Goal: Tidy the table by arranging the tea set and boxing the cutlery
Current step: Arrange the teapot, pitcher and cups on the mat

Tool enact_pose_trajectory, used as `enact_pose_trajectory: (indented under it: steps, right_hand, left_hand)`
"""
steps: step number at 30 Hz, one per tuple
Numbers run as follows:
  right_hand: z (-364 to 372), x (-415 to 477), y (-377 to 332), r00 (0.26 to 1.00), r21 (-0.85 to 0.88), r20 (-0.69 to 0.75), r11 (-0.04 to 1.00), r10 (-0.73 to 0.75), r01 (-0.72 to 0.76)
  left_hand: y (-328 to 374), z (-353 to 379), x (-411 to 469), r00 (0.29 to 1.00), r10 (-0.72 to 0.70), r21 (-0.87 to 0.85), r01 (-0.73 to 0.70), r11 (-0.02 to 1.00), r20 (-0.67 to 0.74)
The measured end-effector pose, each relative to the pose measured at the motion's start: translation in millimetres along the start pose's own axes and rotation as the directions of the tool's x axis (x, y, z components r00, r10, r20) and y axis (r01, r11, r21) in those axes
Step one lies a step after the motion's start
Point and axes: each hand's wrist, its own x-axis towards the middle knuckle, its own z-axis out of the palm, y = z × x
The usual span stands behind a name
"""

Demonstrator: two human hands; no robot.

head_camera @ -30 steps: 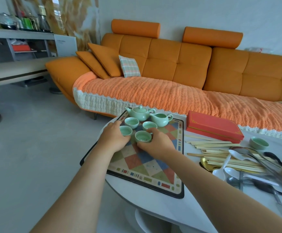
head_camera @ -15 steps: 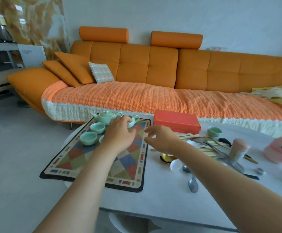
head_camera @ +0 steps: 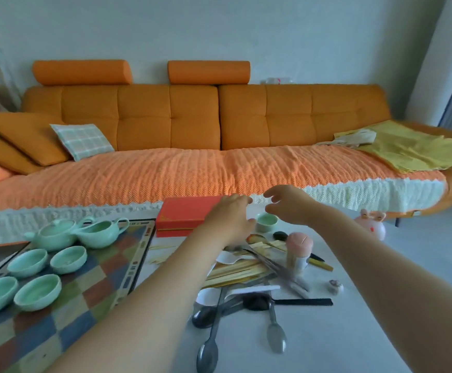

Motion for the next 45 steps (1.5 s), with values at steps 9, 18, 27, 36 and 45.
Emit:
enact_pose_trajectory:
  steps: [9, 18, 27, 36, 45]
  right_hand:
    - [14, 46, 55, 0.958, 0.091, 0.251, 0.982, 0.140, -0.167]
    - [19, 46, 63, 0.972, 0.223, 0.210, 0.963, 0.106, -0.153]
    - [-3, 14, 16, 0.989, 0.194, 0.069, 0.974, -0.133, 0.118]
    - [25, -41, -68, 0.930, 0.140, 0.199, 0.948, -0.309, 0.285]
    - [99, -95, -157, 0.860, 0.143, 0.277, 0.903, -0.429, 0.405]
  left_hand:
    - [9, 48, 73, 0.965, -0.055, 0.334, -0.035, 0.942, 0.256]
    - [3, 64, 86, 0.991, 0.050, 0.375, -0.094, 0.922, 0.125]
    - [-6, 20, 36, 0.996, -0.035, -0.318, 0.008, 0.948, -0.077]
    - [-45, -29, -76, 0.985, -0.136, -0.399, 0.085, 0.913, -0.102]
    - [-107, -65, -194, 0.966, -0.249, -0.394, 0.205, 0.896, -0.063]
